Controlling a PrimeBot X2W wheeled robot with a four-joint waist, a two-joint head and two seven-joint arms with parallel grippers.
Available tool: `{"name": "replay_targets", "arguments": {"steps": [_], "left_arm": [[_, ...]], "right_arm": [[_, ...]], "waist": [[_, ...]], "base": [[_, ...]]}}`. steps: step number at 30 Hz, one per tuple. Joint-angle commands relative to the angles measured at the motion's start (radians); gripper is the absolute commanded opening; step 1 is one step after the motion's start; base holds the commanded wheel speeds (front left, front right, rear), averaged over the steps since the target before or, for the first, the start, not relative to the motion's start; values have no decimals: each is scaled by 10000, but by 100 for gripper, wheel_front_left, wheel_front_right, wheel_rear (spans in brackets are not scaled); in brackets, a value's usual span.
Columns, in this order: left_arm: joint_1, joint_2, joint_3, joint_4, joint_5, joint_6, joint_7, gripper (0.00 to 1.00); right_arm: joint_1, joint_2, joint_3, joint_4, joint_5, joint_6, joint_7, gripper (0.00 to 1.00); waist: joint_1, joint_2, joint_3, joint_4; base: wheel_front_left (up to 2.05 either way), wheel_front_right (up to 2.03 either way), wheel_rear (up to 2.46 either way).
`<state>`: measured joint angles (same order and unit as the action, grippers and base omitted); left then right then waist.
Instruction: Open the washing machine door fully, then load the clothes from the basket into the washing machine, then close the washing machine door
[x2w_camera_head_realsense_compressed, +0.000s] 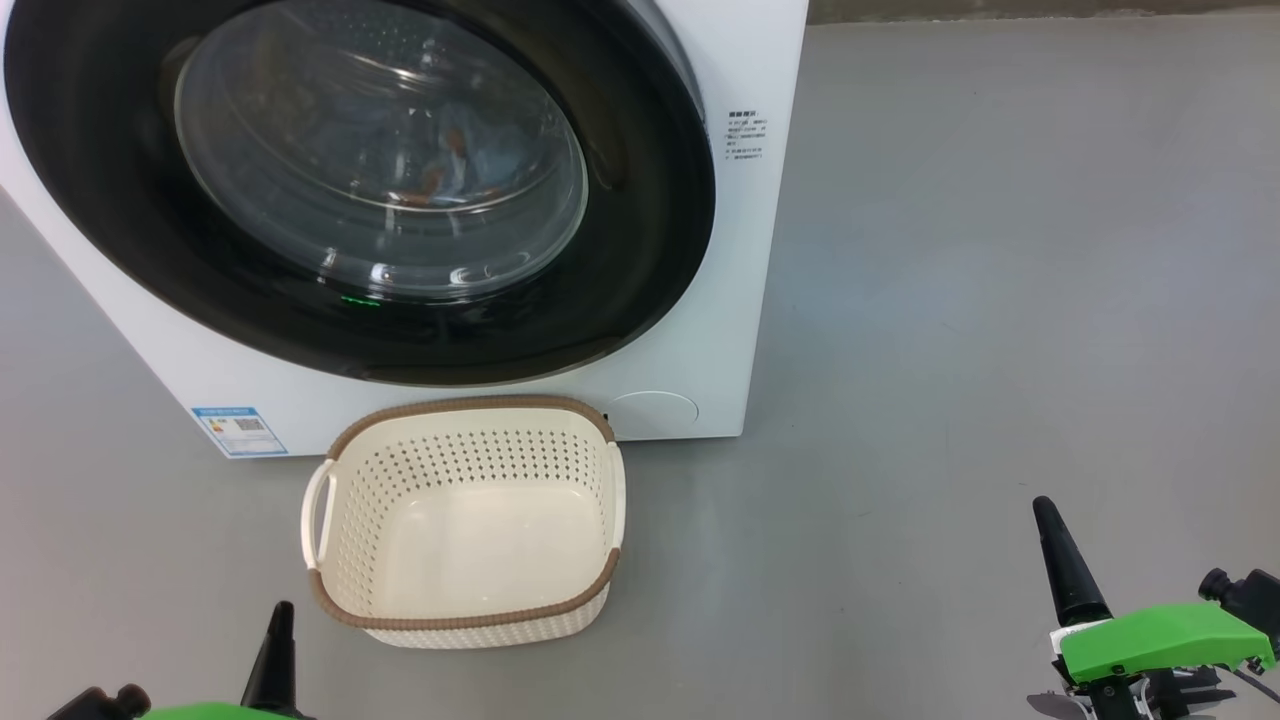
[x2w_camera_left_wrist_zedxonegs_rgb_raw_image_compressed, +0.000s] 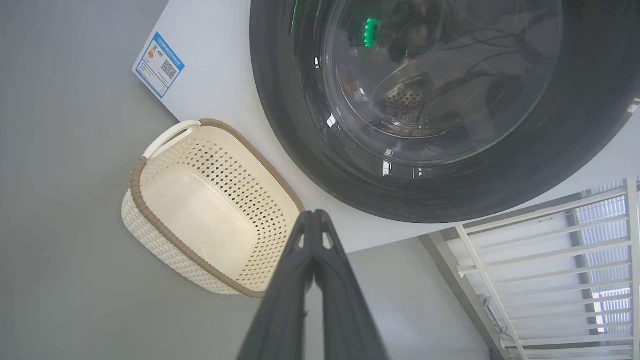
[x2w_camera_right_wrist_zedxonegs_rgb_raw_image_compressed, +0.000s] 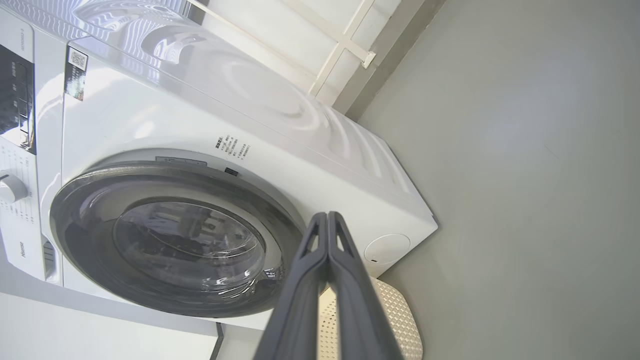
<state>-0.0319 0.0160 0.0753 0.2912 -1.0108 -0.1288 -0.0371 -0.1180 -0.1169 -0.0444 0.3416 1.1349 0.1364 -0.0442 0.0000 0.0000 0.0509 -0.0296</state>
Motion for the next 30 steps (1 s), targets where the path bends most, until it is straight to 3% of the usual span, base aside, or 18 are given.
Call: {"name": "replay_targets", "arguments": {"steps": [1, 30], "left_arm": [[-468, 194, 235, -287, -349, -13, 97, 0], [-645, 283, 328, -390, -3736, -17, 946, 0]], "right_arm": [[-2, 13, 66, -323, 302, -35, 72, 0], [65, 367, -341, -714, 3014, -48, 935, 0]], "waist": [[0, 0, -18, 13], [0, 0, -295, 183]], "base": [[0, 0, 0], [0, 0, 0]]}}
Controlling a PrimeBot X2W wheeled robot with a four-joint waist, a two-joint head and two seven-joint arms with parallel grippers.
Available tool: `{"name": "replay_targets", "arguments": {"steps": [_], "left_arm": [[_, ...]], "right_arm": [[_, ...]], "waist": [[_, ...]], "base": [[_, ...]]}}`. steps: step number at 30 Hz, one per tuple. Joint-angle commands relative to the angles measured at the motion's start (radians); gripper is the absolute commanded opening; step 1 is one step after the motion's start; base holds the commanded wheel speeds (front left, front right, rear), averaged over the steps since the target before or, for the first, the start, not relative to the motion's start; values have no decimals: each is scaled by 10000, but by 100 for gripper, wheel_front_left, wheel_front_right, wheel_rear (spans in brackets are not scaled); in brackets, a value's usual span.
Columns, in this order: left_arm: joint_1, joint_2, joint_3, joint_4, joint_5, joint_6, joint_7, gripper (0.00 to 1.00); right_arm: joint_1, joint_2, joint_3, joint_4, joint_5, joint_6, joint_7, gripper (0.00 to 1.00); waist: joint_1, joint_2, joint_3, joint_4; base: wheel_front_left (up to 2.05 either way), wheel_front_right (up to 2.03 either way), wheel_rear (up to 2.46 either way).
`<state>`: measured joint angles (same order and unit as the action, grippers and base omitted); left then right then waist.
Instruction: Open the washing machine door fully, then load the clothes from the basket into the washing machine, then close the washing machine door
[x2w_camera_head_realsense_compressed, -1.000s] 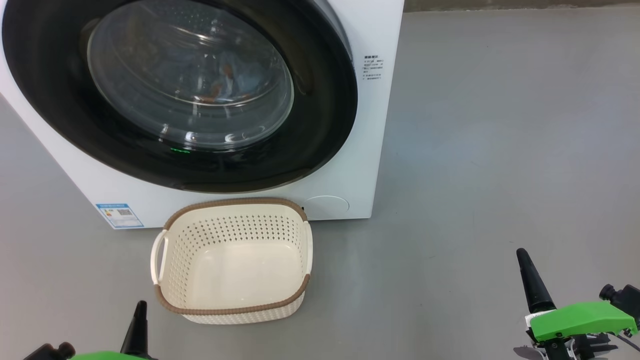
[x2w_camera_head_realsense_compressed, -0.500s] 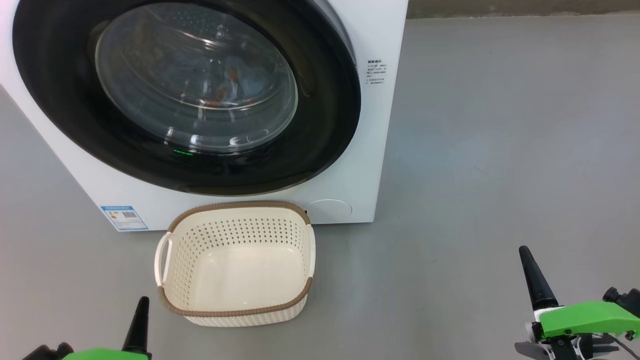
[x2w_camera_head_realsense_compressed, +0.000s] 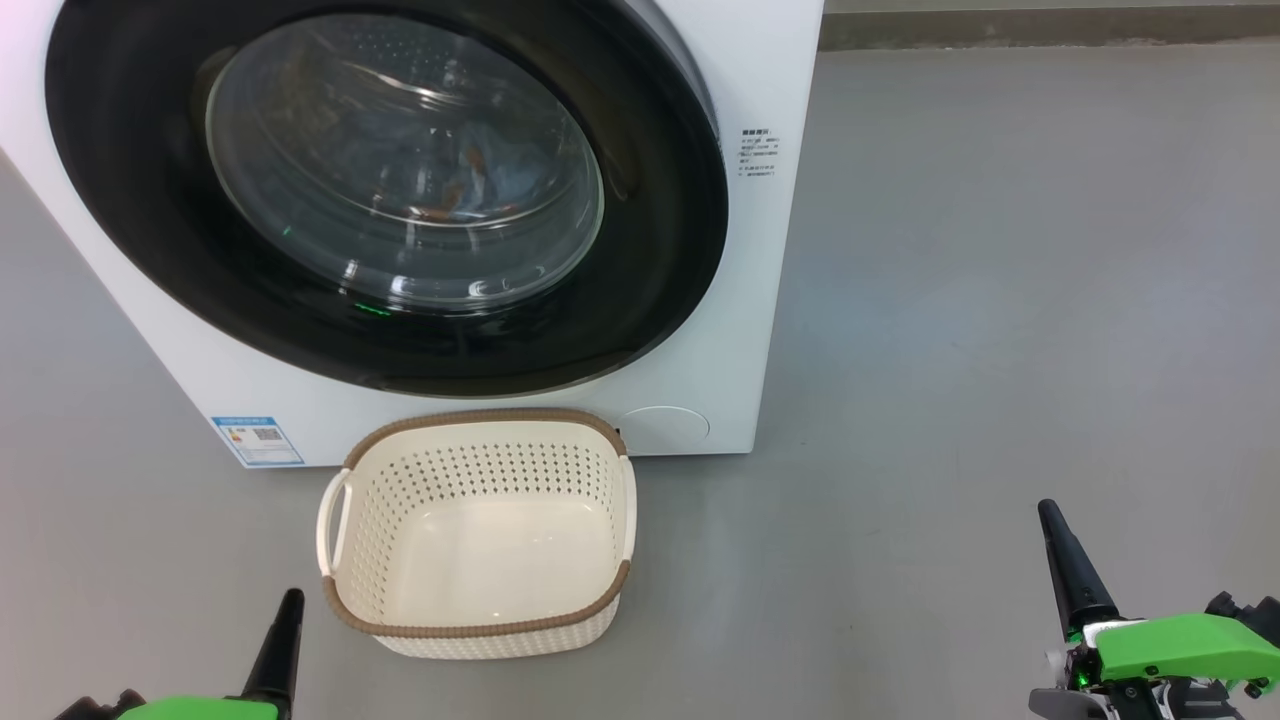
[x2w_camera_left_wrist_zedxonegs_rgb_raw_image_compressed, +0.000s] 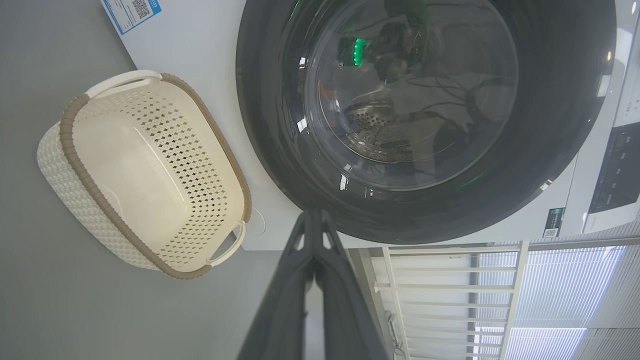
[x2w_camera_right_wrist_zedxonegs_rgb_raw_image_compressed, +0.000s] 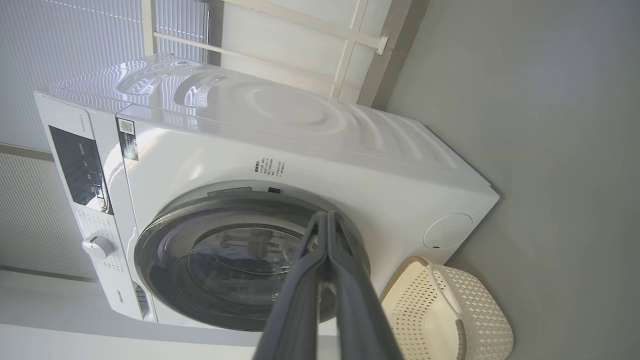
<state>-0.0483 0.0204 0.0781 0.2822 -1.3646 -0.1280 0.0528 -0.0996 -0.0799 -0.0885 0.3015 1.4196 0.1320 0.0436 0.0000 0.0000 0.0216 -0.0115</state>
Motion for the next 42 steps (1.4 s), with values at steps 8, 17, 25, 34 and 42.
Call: {"name": "replay_targets", "arguments": {"steps": [8, 17, 25, 34, 42], "left_arm": [[-530, 264, 324, -328, -1131, -25, 280, 0], [-585, 291, 353, -361, -2185, -27, 544, 0], [-598, 298, 360, -369, -2438, -27, 607, 0], [-598, 298, 359, -369, -2438, -27, 606, 0], [-598, 298, 359, -369, -2438, -27, 606, 0]], "right_arm": [[-101, 95, -13, -421, 912, -8, 296, 0], [-81, 207, -142, -543, 1754, -12, 567, 0], [-76, 239, -181, -571, 1949, -13, 638, 0], [-77, 246, -190, -571, 1942, -13, 645, 0], [-78, 251, -198, -571, 1935, -13, 652, 0]], "waist": [[0, 0, -79, 50], [0, 0, -165, 103], [0, 0, -185, 115], [0, 0, -185, 115], [0, 0, -185, 115]], "base": [[0, 0, 0], [0, 0, 0], [0, 0, 0], [0, 0, 0], [0, 0, 0]]}}
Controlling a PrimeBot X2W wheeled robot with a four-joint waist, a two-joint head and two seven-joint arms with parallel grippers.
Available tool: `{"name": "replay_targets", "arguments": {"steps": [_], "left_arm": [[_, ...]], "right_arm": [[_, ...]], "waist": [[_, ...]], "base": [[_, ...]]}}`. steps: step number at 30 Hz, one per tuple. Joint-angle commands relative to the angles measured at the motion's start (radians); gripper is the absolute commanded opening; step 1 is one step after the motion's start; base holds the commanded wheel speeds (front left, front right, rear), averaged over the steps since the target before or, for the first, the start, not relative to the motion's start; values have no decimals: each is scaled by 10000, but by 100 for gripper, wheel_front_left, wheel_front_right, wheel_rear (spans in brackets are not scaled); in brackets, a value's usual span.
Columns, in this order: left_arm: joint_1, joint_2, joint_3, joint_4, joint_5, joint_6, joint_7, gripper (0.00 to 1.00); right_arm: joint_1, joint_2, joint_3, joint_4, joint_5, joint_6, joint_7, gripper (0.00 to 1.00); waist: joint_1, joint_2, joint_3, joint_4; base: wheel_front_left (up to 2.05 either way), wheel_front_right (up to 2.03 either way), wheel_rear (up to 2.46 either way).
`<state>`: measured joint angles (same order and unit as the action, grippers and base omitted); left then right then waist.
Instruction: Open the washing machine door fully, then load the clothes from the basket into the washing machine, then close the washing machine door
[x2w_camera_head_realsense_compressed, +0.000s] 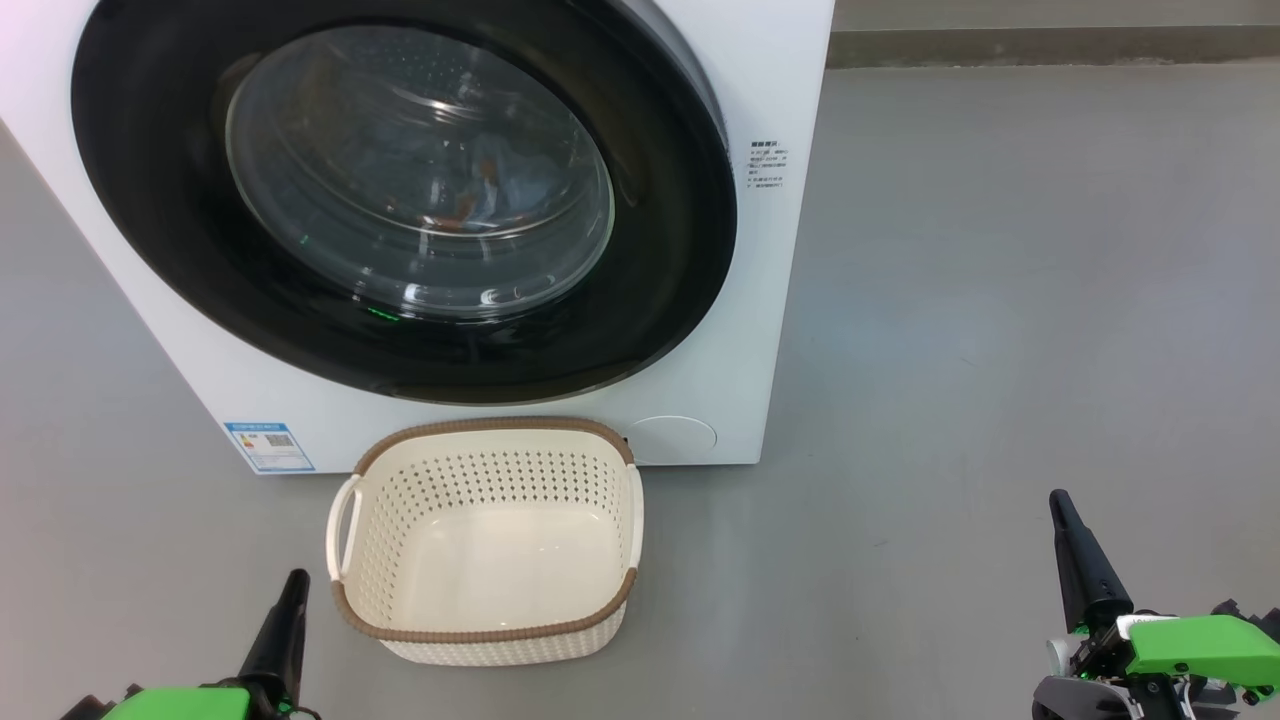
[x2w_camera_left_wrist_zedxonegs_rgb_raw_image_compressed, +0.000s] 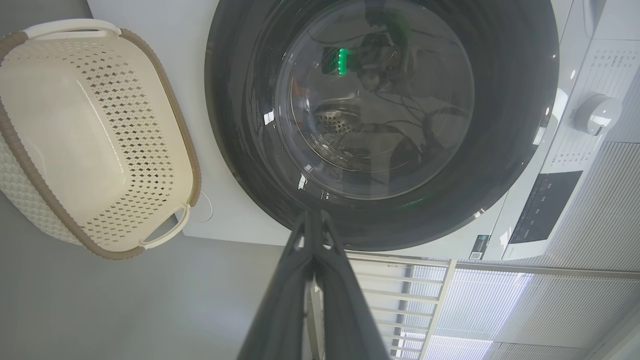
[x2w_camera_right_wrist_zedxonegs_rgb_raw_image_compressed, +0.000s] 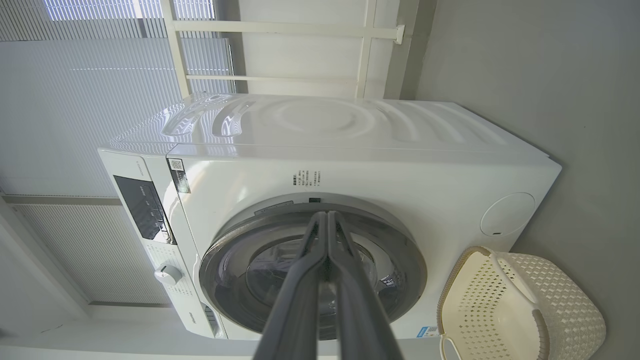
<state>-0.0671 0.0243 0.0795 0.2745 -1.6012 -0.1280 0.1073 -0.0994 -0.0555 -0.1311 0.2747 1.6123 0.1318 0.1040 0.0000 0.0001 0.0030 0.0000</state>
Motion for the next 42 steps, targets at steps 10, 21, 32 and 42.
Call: {"name": "replay_targets", "arguments": {"steps": [10, 21, 32, 42], "left_arm": [[-410, 260, 345, -293, -73, -27, 61, 0], [-410, 260, 344, -293, -73, -27, 60, 0], [-410, 260, 344, -293, -73, -27, 60, 0], [-410, 260, 344, -293, -74, -27, 60, 0]], "right_arm": [[-81, 14, 218, -302, 0, -11, 55, 0], [-82, 20, 209, -301, -8, -11, 63, 0], [-82, 25, 202, -301, -13, -11, 68, 0], [-83, 29, 196, -301, -19, -11, 73, 0]], "waist": [[0, -1, 0, 0], [0, -1, 0, 0], [0, -1, 0, 0], [0, -1, 0, 0]], "base": [[0, 0, 0], [0, 0, 0], [0, 0, 0], [0, 0, 0]]}}
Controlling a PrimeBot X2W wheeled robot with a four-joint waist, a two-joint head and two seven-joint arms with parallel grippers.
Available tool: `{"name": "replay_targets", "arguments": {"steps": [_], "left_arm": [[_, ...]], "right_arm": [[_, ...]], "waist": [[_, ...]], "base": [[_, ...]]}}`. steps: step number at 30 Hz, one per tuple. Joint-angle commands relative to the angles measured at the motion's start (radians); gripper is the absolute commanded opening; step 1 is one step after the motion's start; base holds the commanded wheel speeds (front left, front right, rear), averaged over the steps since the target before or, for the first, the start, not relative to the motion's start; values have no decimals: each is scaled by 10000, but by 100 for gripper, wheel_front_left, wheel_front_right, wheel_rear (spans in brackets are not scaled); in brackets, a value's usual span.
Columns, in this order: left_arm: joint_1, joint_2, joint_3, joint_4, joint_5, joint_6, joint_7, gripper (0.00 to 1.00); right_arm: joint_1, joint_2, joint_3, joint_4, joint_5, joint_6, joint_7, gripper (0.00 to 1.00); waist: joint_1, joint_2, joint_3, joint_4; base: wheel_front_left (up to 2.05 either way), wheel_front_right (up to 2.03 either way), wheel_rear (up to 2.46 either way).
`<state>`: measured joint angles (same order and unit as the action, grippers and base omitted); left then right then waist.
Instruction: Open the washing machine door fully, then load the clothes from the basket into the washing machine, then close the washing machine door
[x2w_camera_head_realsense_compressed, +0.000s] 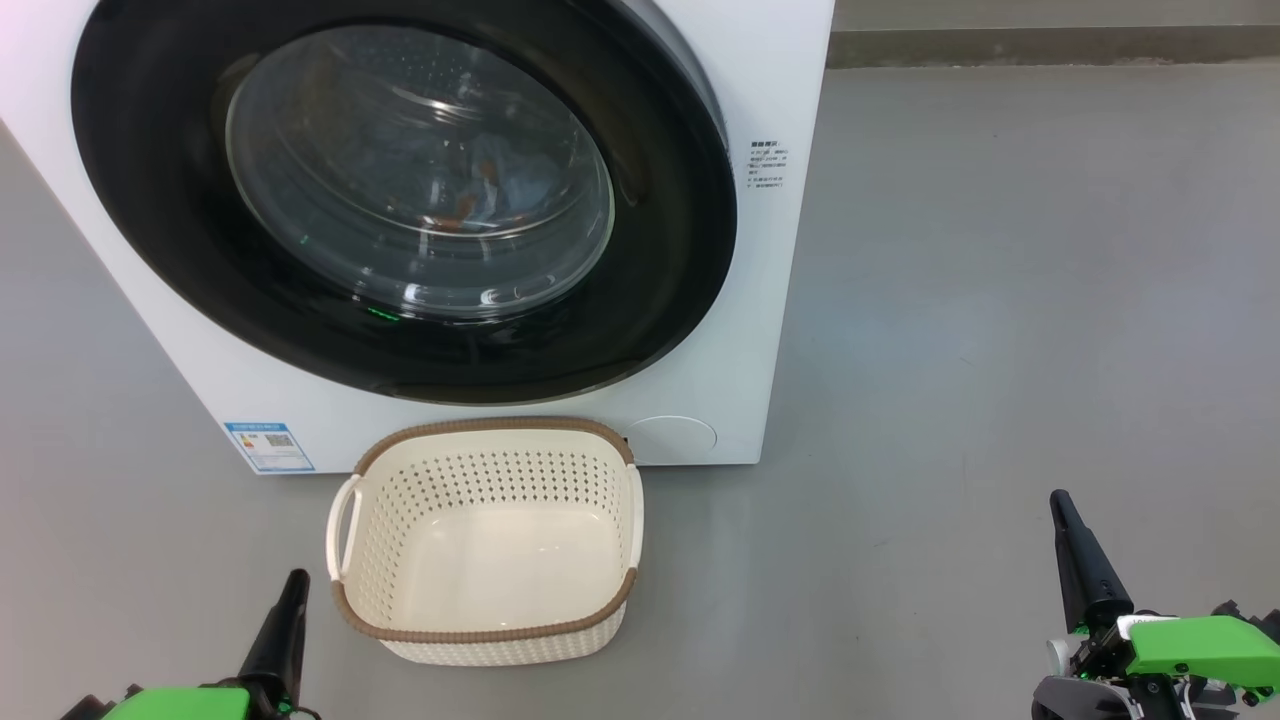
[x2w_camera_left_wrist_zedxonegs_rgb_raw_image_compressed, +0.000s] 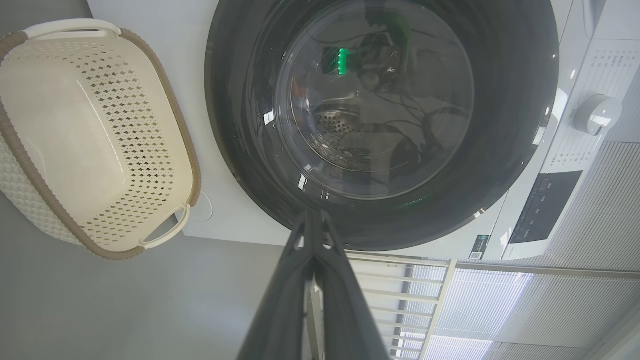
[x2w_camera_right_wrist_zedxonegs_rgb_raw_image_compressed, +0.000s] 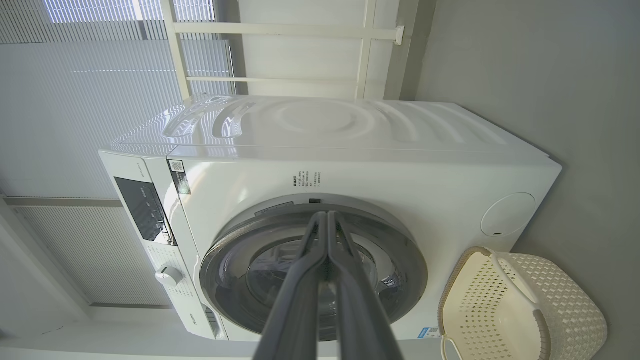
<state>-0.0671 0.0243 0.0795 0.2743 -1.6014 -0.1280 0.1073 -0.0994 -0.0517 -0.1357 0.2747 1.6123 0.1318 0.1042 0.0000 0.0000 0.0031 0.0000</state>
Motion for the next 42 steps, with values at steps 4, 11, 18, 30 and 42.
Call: {"name": "replay_targets", "arguments": {"steps": [4, 11, 18, 30, 42], "left_arm": [[-410, 260, 344, -291, -72, -27, 60, 0], [-410, 260, 343, -292, -72, -27, 60, 0], [-410, 260, 343, -292, -72, -27, 59, 0], [-410, 260, 343, -292, -72, -27, 59, 0], [-410, 260, 343, -292, -73, -27, 59, 0]], "right_arm": [[-83, -7, 239, -300, -21, -11, 73, 0], [-84, -5, 236, -300, -23, -11, 76, 0], [-84, -3, 233, -300, -26, -11, 78, 0], [-84, 0, 228, -300, -30, -11, 82, 0], [-85, 3, 225, -300, -33, -11, 85, 0]], "waist": [[0, 0, 0, 0], [0, 0, 0, 0], [0, 0, 0, 0], [0, 0, 0, 0], [0, 0, 0, 0]], "base": [[0, 0, 0], [0, 0, 0], [0, 0, 0], [0, 0, 0], [0, 0, 0]]}}
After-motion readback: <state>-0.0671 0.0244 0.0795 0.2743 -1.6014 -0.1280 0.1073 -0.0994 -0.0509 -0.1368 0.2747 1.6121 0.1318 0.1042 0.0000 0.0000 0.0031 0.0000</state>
